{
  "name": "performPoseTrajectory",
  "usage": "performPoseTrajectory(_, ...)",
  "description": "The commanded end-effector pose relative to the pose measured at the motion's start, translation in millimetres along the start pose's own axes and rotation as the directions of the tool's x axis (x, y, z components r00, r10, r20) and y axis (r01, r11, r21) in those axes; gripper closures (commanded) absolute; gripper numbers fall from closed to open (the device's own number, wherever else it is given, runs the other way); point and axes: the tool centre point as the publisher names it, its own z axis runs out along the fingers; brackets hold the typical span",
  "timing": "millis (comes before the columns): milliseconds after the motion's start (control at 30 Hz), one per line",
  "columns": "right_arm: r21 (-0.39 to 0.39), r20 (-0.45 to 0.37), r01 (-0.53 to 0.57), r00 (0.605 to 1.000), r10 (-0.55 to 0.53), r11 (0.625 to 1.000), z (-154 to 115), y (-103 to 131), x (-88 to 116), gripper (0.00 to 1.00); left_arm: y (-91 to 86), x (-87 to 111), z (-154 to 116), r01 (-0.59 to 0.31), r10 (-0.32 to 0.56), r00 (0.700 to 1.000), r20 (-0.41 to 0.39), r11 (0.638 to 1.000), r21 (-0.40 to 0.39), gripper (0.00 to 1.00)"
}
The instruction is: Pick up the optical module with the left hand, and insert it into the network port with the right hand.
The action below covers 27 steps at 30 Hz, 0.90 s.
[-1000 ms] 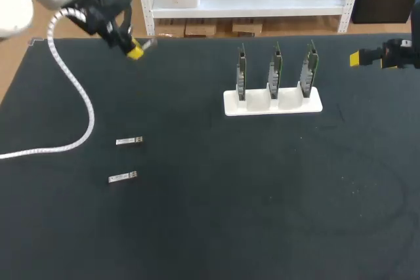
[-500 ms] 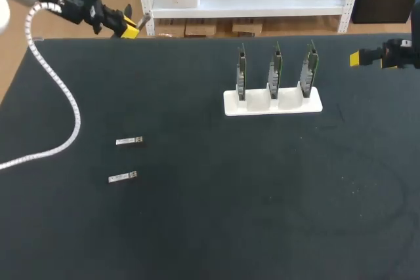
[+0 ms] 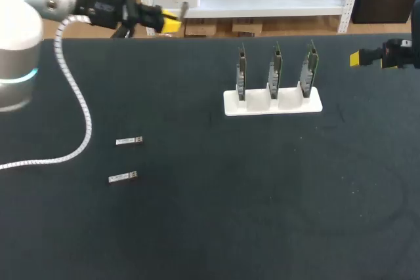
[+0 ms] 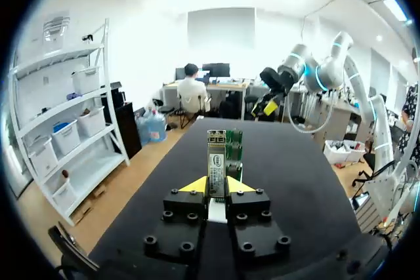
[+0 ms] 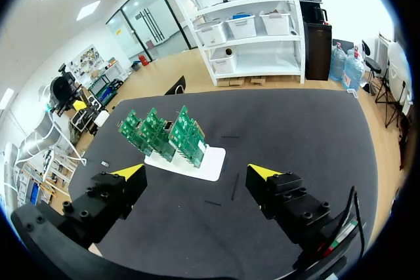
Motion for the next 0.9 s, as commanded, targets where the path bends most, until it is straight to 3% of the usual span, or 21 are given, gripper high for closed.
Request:
performPoseTrajectory(33,0.006,0.001,-0.001,1.0,0.001,1.0,0,1,0,0.0,10.4,-1.8,40,0.001,-0.005,0.992,0.124,0.999,0.033,1.0)
performPoseTrajectory(200,0.006,0.001,-0.001,1.0,0.001,1.0,0,1,0,0.0,7.9,-9.0,60,0.019,-0.024,0.978,0.209,0.999,0.027,1.0)
performPoseTrajectory(467,0.006,0.001,-0.001,1.0,0.001,1.0,0,1,0,0.0,-4.9,-15.6,91,-0.004,-0.013,0.961,0.277,0.998,0.062,1.0)
performPoseTrajectory(900,0.006,0.001,-0.001,1.0,0.001,1.0,0,1,0,0.0,-8.4,-17.1,102,-0.017,-0.006,0.961,0.278,0.997,0.08,1.0)
